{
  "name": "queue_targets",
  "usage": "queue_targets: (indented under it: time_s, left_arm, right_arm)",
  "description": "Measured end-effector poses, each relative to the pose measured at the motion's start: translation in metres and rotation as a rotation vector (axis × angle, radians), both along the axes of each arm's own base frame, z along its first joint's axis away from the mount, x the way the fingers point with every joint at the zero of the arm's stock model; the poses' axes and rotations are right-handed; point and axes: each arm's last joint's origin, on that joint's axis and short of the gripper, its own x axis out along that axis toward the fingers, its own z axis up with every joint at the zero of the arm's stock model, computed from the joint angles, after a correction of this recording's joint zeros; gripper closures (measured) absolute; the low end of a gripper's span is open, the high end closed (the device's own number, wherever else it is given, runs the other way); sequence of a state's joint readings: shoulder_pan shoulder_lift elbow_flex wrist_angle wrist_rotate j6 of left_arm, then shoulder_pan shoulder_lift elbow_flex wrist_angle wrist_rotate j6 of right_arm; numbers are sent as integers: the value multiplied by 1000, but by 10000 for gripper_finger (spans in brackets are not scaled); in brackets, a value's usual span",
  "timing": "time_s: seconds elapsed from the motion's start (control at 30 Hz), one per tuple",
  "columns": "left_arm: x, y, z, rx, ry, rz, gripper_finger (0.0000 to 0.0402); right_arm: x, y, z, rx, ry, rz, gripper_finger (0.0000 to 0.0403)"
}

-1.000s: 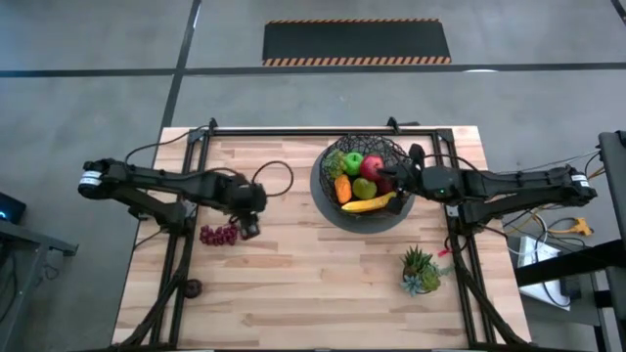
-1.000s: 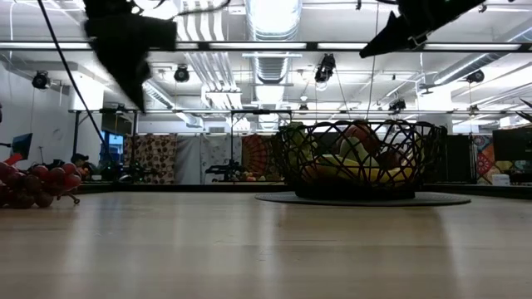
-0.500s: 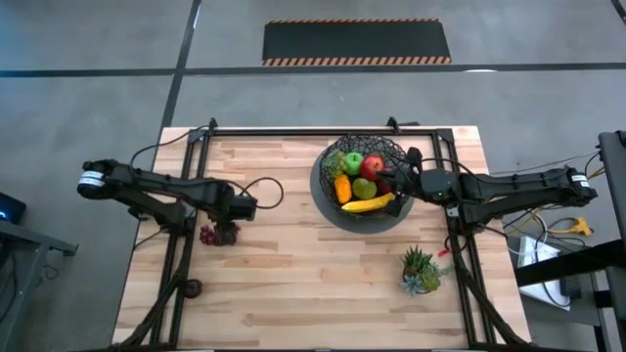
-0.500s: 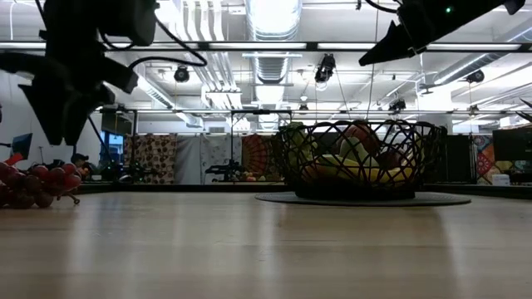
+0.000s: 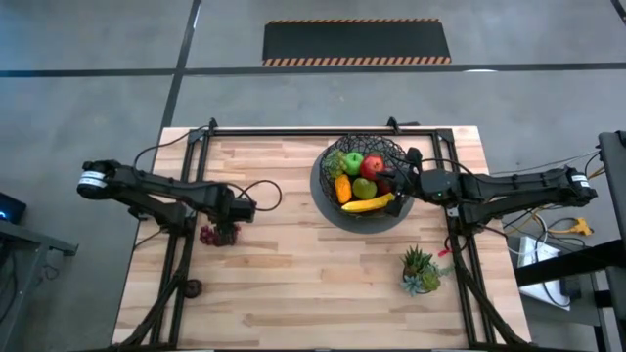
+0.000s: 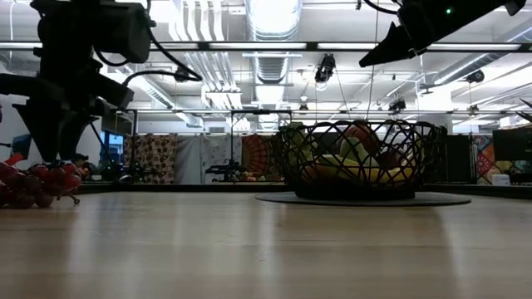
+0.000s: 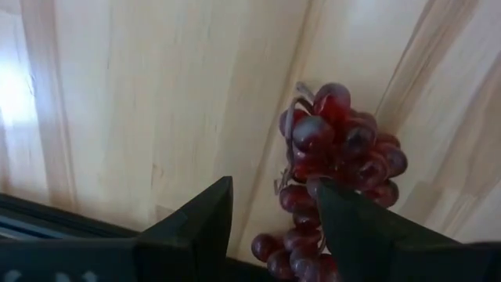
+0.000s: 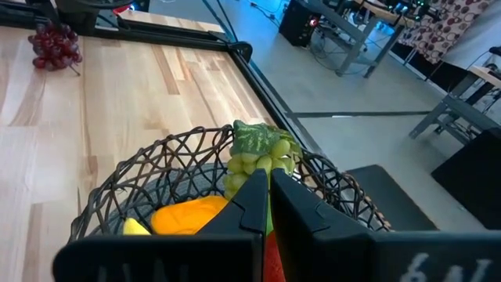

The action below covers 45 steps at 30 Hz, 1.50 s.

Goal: Build produce basket
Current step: Put the red grapes into the wire basket

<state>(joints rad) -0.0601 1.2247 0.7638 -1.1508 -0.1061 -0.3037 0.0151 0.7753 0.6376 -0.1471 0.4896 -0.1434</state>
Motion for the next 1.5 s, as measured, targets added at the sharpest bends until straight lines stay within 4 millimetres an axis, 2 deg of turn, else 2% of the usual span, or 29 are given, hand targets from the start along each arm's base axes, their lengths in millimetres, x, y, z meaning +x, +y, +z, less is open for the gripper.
queue_targets:
  time_s: [0.27, 0.47, 0.63, 0.87, 1.03, 1.23, 1.5]
  left_arm:
    - [-2, -1, -15, -27, -24, 4, 233]
    - [2, -1, -17, -31, -66, -3, 242]
    - [3, -1, -17, -32, -70, -2, 288]
    - [3, -1, -17, -33, -72, 9, 387]
    - [3, -1, -16, -31, -77, 30, 400]
    - [10, 0, 7, 0, -186, 30, 401]
    - [7, 3, 46, 81, -477, 23, 401]
  right_arm:
    - [0, 0, 0, 1, 0, -1, 394]
    - [0, 0, 0, 2, 0, -1, 394]
    - [0, 0, 0, 2, 0, -1, 394]
    - [0, 0, 0, 4, -1, -1, 394]
    - [0, 1, -2, 22, 2, 18, 394]
    - [1, 2, -3, 52, 3, 77, 394]
    - [1, 3, -3, 57, 3, 90, 394]
